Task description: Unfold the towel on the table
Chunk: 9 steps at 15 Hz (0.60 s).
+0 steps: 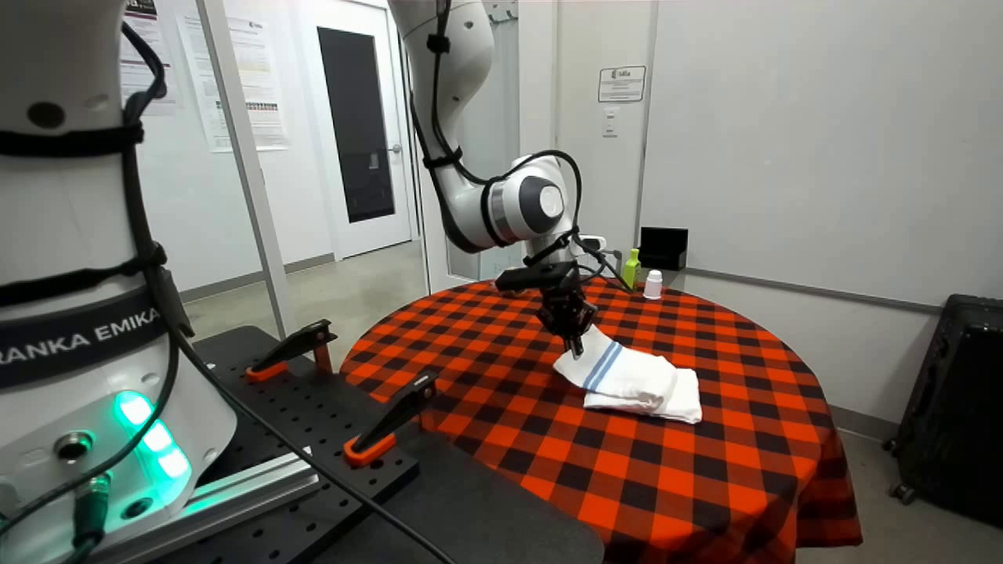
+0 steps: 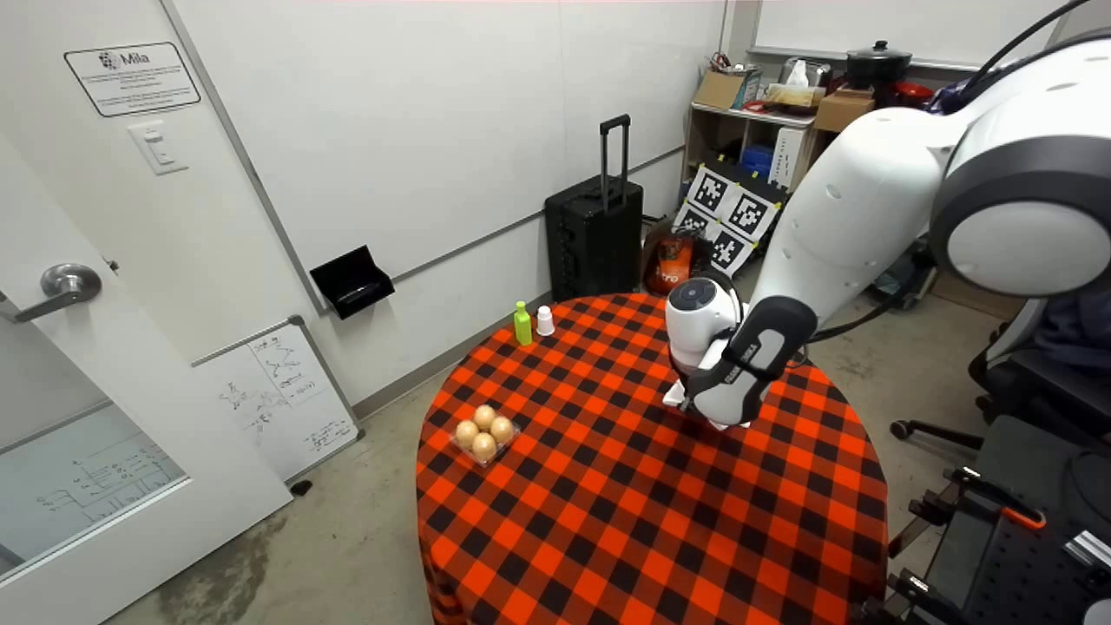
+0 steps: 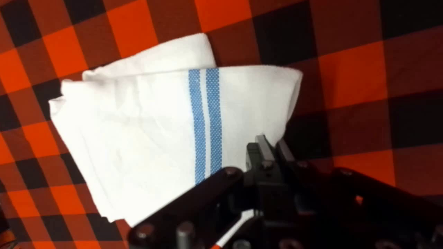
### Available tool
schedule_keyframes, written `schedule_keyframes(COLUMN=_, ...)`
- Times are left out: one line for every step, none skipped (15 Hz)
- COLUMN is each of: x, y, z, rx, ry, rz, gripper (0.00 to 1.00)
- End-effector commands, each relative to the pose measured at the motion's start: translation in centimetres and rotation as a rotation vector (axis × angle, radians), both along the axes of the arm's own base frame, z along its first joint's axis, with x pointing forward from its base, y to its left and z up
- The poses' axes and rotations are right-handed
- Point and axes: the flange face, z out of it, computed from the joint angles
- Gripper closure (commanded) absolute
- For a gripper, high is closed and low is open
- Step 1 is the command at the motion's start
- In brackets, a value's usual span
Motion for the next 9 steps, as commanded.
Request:
schedule_keyframes(x=-0.4, y=-1.2, z=6.1, rx=0.092, ry=0.011, rz=-0.017, gripper=0.99)
schedule_keyframes(x=-0.5, y=-1.5, z=7.5, rx=0.112, ry=0.014, rz=-0.02, gripper=0.99)
schedule_keyframes(x=-0.7, y=-1.8, z=8.9, rx=0.133, ry=0.018, rz=-0.017, gripper=0.99)
schedule_keyframes(x=-1.0, y=-2.1, z=10.1, rx=0.15, ry=0.027, rz=-0.011, gripper=0.99)
schedule_keyframes(x=-1.3, y=-2.4, z=11.4, rx=0.164, ry=0.034, rz=-0.002, gripper=0.99)
schedule_keyframes(x=-1.7, y=-2.6, z=12.7, rx=0.178, ry=0.041, rz=0.01, gripper=0.99)
schedule_keyframes(x=-2.1, y=-2.7, z=14.0, rx=0.195, ry=0.048, rz=0.023, gripper=0.99)
schedule_keyframes(x=-2.5, y=-2.9, z=15.3, rx=0.207, ry=0.052, rz=0.031, gripper=0.99)
schedule_keyframes(x=-2.8, y=-3.0, z=16.8, rx=0.216, ry=0.051, rz=0.04, gripper=0.99)
